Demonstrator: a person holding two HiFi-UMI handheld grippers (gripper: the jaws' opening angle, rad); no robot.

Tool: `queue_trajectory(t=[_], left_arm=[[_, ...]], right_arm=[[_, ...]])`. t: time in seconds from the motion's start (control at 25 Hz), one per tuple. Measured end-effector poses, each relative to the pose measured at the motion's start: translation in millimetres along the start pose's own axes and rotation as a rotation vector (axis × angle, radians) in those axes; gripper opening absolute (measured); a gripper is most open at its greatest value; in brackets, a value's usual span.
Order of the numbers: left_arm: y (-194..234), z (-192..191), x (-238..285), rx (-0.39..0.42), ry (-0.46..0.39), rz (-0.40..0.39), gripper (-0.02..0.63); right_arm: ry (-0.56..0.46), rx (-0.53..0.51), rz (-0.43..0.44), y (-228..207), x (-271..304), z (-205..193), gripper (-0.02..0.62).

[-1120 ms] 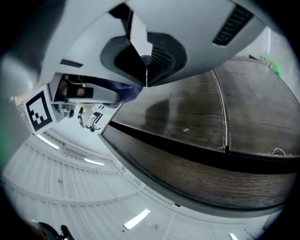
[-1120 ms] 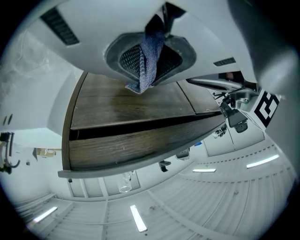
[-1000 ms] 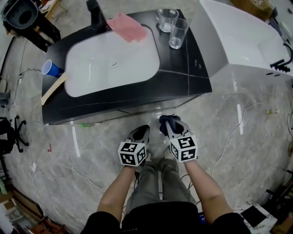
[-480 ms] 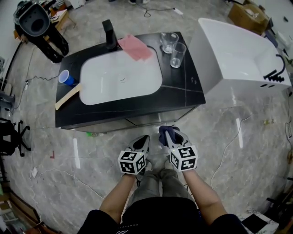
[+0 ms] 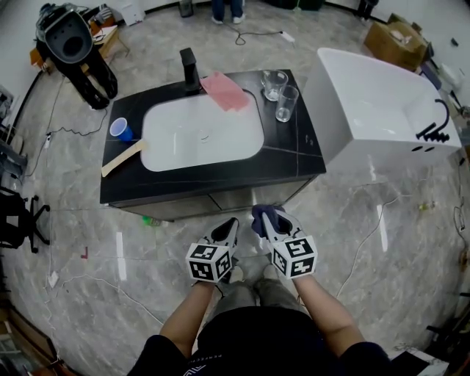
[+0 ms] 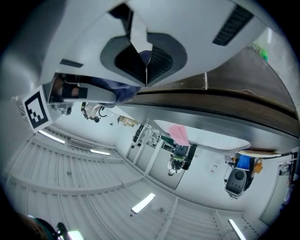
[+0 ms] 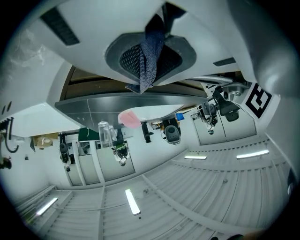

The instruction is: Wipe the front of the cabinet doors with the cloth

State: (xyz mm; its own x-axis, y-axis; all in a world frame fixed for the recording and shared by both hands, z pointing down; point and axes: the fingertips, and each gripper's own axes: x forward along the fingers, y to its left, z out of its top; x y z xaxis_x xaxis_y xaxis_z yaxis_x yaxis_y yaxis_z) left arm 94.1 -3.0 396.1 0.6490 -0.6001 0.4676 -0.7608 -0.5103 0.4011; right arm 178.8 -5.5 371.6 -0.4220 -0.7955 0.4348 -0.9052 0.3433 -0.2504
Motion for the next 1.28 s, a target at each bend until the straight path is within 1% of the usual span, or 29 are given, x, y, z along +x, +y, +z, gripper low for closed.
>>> queue_trajectory(t=[0.16, 0.56, 0.72, 0.84, 1.28], left_arm=[[-1.8, 9.3, -14.5, 0.007, -0.024, -0.001, 0.014], [-27.5, 18.7, -52.3, 0.135, -0.064, 0.006, 0.014], [-40.0, 21.1, -63.9, 0.132, -0.093, -0.01, 0.014], [-45.9, 18.5, -71.6, 0.127, -0.103, -0.006, 0.014], [-64.7, -10.3, -89.6, 0.112, -0.094, -0.008, 0.014]], right_arm=[[-0.024, -0.018, 0.018, 15.7, -7.7, 11.4, 0.051], [-0.054, -0.048, 0.051, 41.6, -39.4, 19.1, 0.051], [-0.062, -0.043, 0.056, 46.2, -50.5, 15.8, 0.051], [-0.062, -0.027, 0.06, 49.0, -59.4, 10.9, 0.051], [-0.049, -0.012, 0.048, 50.4, -85.3, -10.8, 0.051]])
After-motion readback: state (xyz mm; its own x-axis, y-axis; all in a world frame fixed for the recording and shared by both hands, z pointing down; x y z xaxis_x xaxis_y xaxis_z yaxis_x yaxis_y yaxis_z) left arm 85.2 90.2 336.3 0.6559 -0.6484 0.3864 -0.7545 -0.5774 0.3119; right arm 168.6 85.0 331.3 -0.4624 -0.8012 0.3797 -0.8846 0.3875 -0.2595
